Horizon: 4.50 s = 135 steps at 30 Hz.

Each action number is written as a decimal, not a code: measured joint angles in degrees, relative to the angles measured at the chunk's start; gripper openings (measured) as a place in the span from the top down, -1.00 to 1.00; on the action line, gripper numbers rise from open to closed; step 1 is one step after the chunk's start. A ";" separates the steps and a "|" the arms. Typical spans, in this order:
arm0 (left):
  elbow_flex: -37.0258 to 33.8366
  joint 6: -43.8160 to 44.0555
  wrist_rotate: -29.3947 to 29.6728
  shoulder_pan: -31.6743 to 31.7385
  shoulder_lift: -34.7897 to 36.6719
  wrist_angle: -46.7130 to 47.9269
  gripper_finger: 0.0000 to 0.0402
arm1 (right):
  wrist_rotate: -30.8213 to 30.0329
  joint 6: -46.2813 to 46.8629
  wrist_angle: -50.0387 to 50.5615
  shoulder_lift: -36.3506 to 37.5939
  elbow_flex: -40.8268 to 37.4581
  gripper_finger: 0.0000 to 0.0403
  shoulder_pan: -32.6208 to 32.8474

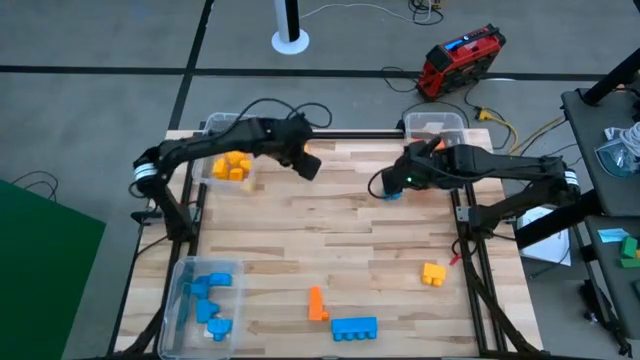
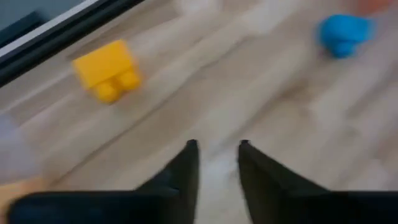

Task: Sort blocks
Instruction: Put the top yellow game piece into the top left transparent bin

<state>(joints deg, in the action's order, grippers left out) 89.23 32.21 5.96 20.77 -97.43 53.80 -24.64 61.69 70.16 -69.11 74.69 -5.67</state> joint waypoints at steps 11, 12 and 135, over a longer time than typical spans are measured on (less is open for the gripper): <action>9.71 1.28 5.98 6.28 -11.61 3.27 0.97 | -5.81 4.33 2.41 5.38 -0.25 0.94 5.31; 11.43 1.33 7.64 6.45 -13.08 3.58 0.99 | -6.02 4.07 2.43 5.70 -0.25 0.94 5.31; 45.00 16.87 28.06 -25.70 15.53 36.22 0.78 | 28.27 -20.07 -24.98 -67.11 55.28 0.94 -21.74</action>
<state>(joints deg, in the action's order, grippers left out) 134.23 49.08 34.02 -4.93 -81.90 90.02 3.62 41.62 45.18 -136.22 129.96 -27.41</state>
